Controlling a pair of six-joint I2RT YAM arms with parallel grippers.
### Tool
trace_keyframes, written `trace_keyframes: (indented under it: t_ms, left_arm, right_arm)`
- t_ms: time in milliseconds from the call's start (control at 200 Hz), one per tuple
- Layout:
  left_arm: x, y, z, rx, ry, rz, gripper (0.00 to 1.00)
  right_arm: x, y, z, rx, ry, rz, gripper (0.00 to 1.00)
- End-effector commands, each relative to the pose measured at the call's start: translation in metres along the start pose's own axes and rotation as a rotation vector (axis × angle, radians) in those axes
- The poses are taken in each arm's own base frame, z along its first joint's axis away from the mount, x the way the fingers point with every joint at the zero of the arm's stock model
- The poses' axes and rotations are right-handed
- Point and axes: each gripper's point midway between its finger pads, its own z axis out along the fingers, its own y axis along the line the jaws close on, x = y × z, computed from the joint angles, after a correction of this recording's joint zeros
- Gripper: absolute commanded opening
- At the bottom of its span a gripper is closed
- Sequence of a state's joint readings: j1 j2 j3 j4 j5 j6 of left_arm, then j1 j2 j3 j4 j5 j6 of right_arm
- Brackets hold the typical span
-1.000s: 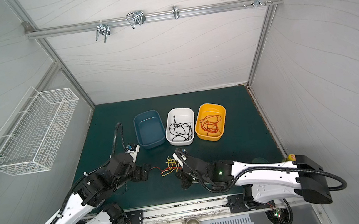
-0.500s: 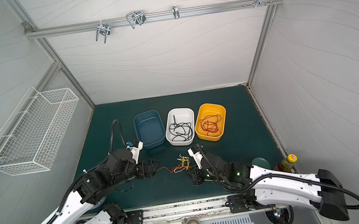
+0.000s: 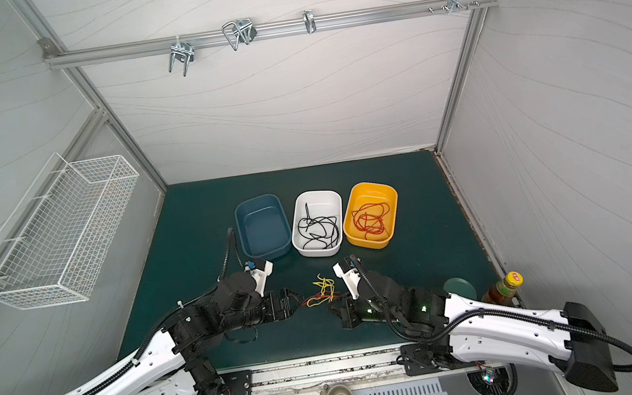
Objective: Untangle the cables
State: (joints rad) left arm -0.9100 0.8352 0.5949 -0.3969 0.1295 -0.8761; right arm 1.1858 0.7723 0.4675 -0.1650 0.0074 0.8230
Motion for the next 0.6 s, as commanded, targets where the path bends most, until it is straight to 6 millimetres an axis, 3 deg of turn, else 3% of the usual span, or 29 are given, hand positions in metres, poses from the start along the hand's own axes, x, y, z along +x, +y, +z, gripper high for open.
trace_keyframes:
  t_ms: [0, 140, 230, 595]
  left_arm:
    - [-0.010, -0.030, 0.004, 0.121, -0.043, -0.020, 0.92]
    - [-0.004, -0.033, 0.014, 0.106, -0.018, 0.006, 0.89]
    - [0.002, -0.034, 0.021, 0.095, 0.012, 0.019, 0.82]
    - [0.005, -0.026, 0.034, 0.040, 0.028, 0.044, 0.37]
  right_arm:
    - [-0.005, 0.007, 0.000, -0.032, -0.019, 0.020, 0.00]
    - [-0.008, 0.009, 0.000, -0.034, -0.026, 0.021, 0.00]
    - [-0.010, 0.012, 0.000, -0.041, -0.028, 0.021, 0.00]
    - [-0.010, 0.018, 0.002, -0.066, -0.018, 0.028, 0.00]
